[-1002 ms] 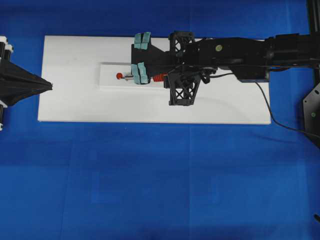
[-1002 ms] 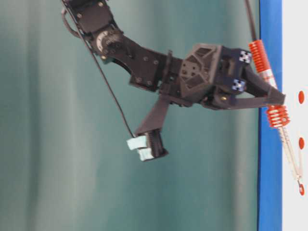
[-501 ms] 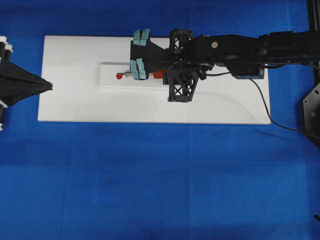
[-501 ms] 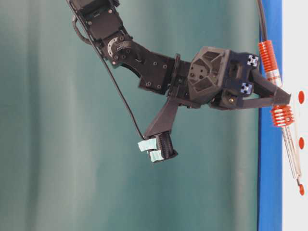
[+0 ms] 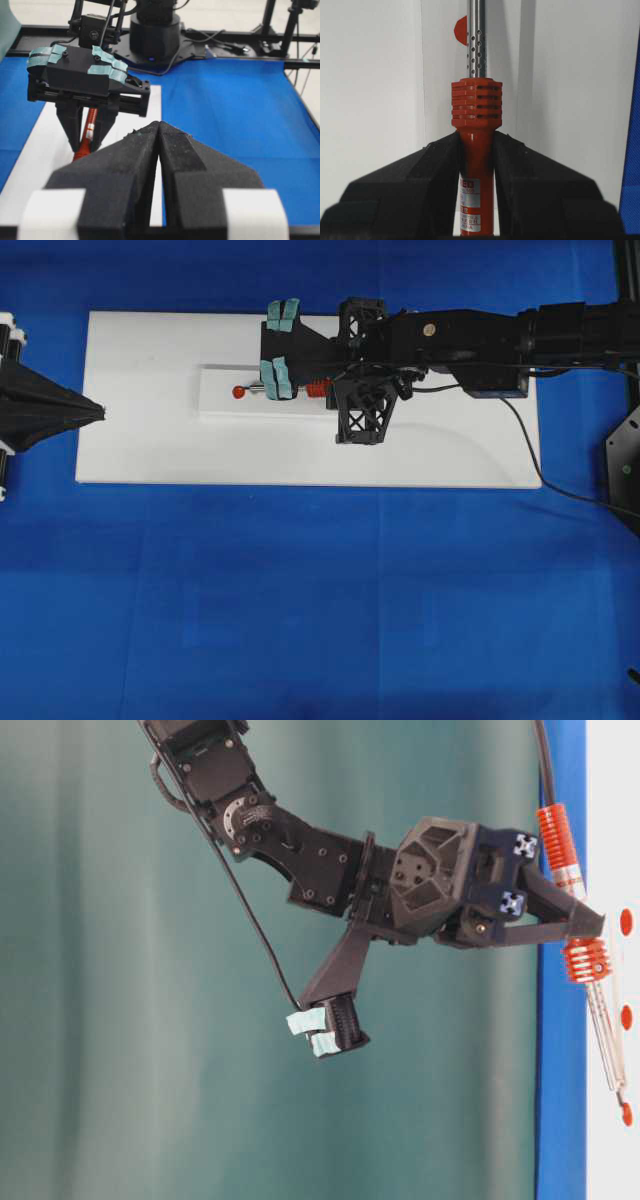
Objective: Touch the tip of the soldering iron to the mark.
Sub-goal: 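Lower the iron tip onto the leftmost red dot and hold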
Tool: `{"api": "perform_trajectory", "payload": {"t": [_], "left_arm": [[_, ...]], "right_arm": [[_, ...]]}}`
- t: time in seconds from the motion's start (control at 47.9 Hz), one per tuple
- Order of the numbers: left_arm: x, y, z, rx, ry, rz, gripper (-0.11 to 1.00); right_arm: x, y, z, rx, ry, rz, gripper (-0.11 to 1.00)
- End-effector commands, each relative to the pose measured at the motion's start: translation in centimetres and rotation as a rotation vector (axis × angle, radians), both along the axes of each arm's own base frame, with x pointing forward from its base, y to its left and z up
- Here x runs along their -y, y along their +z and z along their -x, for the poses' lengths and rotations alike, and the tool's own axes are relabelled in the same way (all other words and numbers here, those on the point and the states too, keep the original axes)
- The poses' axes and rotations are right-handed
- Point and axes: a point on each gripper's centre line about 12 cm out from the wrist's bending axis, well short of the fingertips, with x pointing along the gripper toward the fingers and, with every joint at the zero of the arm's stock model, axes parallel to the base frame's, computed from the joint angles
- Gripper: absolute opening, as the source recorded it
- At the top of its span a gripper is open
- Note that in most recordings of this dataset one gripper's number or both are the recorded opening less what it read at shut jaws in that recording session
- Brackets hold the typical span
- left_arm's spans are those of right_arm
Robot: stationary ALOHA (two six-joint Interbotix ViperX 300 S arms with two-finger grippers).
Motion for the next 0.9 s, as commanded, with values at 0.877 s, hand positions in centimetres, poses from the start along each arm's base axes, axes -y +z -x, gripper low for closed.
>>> {"api": "perform_trajectory", "payload": {"t": [0.877], "left_arm": [[0.0, 0.3, -0.1, 0.009, 0.000, 0.000, 0.00]], "right_arm": [[-0.1, 7.1, 0.7, 0.100, -0.004, 0.038, 0.06]]}}
